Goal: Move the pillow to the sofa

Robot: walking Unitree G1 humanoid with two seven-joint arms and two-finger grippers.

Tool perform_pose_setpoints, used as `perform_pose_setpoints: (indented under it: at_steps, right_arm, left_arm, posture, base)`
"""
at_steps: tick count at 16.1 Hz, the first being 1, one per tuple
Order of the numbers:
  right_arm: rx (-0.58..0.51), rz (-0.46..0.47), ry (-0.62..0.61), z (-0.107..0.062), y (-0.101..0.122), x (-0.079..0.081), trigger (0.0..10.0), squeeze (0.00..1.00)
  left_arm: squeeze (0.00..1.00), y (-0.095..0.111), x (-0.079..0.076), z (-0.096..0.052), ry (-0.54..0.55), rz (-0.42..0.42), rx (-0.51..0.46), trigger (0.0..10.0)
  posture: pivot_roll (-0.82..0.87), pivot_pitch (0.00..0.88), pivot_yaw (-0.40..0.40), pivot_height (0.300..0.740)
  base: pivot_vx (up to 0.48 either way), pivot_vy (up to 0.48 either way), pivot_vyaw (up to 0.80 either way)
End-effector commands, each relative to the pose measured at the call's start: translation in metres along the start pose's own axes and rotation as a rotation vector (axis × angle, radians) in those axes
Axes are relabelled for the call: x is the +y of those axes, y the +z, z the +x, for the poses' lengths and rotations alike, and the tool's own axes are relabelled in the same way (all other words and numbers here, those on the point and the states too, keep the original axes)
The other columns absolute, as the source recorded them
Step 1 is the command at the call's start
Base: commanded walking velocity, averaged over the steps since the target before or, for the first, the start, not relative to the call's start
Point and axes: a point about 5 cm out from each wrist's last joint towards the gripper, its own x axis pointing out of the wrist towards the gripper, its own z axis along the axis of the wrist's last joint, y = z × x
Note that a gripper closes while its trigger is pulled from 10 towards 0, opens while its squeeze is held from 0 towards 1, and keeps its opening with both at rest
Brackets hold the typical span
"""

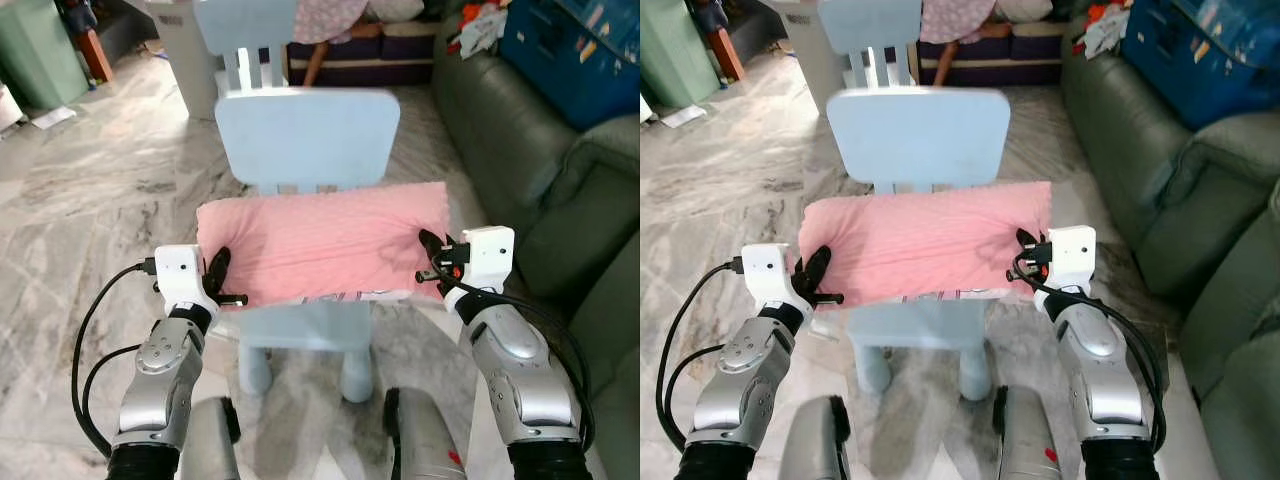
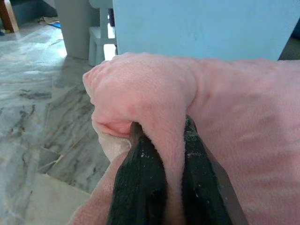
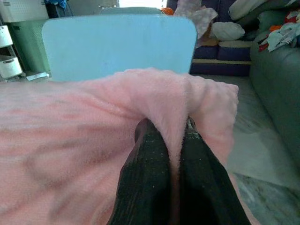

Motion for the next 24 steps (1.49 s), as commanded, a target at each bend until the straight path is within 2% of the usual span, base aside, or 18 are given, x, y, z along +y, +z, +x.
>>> perform_pose_setpoints:
  at_steps: [1,12,15,22,23,24]
  right_arm:
    - [-0.048,-0.013,-0.019,0.001,0.013,-0.005,10.0,0.00]
    - [-0.062,-0.010,-0.028,0.000,0.017,-0.004,10.0,0.00]
    - [-0.074,-0.001,-0.032,0.001,0.022,-0.002,10.0,0.00]
    - [-0.093,0.010,-0.032,0.002,0.030,0.001,10.0,0.00]
    - [-0.093,0.011,-0.033,0.002,0.030,0.002,10.0,0.00]
    - [-0.093,0.012,-0.033,0.002,0.031,0.003,10.0,0.00]
  left_arm:
    - [0.00,0.002,0.005,-0.001,0.024,0.021,-0.004,10.0]
    - [0.00,0.002,0.003,0.000,0.013,0.010,-0.011,10.0]
    - [0.00,0.003,0.004,0.002,0.045,0.008,-0.010,10.0]
    - [0.00,0.000,0.002,0.003,0.040,0.018,0.029,10.0]
    - [0.00,-0.001,0.002,0.005,0.080,-0.002,0.069,10.0]
    - [0.00,-0.001,0.003,0.005,0.098,0.031,0.084,10.0]
  posture:
    - [-0.11,0.000,0.020,0.609]
    - [-0.11,0.000,0.022,0.699]
    - [-0.12,0.000,0.023,0.729]
    - [-0.12,0.000,0.022,0.740]
    - [-0.12,0.000,0.021,0.740]
    - [-0.12,0.000,0.020,0.740]
  base:
    - [0.000,0.000,0.00]
    - [0.000,0.000,0.00]
    - [0.000,0.000,0.00]
    - [0.000,0.000,0.00]
    - [0.000,0.000,0.00]
    - [0.000,0.000,0.00]
